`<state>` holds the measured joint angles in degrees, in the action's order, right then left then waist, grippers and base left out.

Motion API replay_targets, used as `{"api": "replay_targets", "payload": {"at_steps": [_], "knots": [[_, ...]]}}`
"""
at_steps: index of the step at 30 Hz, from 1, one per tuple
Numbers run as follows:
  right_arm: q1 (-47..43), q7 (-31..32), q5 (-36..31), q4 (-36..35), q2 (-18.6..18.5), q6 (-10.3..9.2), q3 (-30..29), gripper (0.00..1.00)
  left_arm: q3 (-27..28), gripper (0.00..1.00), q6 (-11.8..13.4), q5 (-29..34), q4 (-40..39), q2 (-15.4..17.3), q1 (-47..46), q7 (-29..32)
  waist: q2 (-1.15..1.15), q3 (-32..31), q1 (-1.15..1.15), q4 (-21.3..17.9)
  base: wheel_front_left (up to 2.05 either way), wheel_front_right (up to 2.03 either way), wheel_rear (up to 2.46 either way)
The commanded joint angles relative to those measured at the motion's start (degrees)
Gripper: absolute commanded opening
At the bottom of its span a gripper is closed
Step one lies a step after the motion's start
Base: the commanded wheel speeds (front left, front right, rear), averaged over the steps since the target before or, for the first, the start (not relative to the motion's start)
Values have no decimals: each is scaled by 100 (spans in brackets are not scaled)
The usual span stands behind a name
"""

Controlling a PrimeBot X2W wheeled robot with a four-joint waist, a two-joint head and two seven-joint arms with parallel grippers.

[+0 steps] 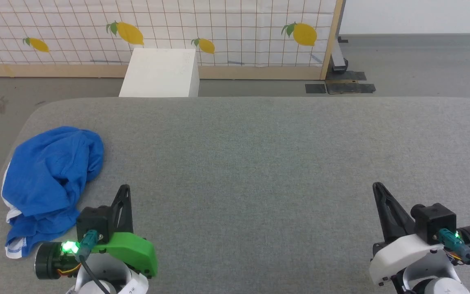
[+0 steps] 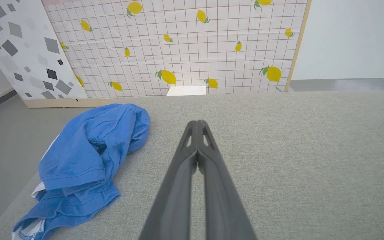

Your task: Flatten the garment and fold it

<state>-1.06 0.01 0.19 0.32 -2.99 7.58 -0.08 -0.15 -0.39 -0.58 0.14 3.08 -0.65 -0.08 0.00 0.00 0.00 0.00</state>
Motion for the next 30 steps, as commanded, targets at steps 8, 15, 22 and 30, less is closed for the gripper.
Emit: {"api": "replay_targets", "payload": {"at_steps": [8, 15, 22, 30], "knots": [[106, -1, -19, -32, 12, -9, 8, 0, 15, 0, 39, 58, -14, -21, 65, 8, 0, 0, 0, 0, 0, 0, 0], [-3, -25, 4, 7, -1, 0, -4, 100, -41, 100, 12, -24, 13, 1, -3, -25, 0, 1, 0, 0, 0, 0, 0], [5, -110, 17, 21, 0, -1, -24, 100, -123, 100, 60, -103, 73, 0, -24, -109, 0, 3, 0, 1, 0, 0, 0], [8, -205, 36, 25, 1, -1, -52, 100, -210, 100, 121, -185, 128, -2, -43, -204, 0, 1, 0, 4, 0, 0, 0]]}}
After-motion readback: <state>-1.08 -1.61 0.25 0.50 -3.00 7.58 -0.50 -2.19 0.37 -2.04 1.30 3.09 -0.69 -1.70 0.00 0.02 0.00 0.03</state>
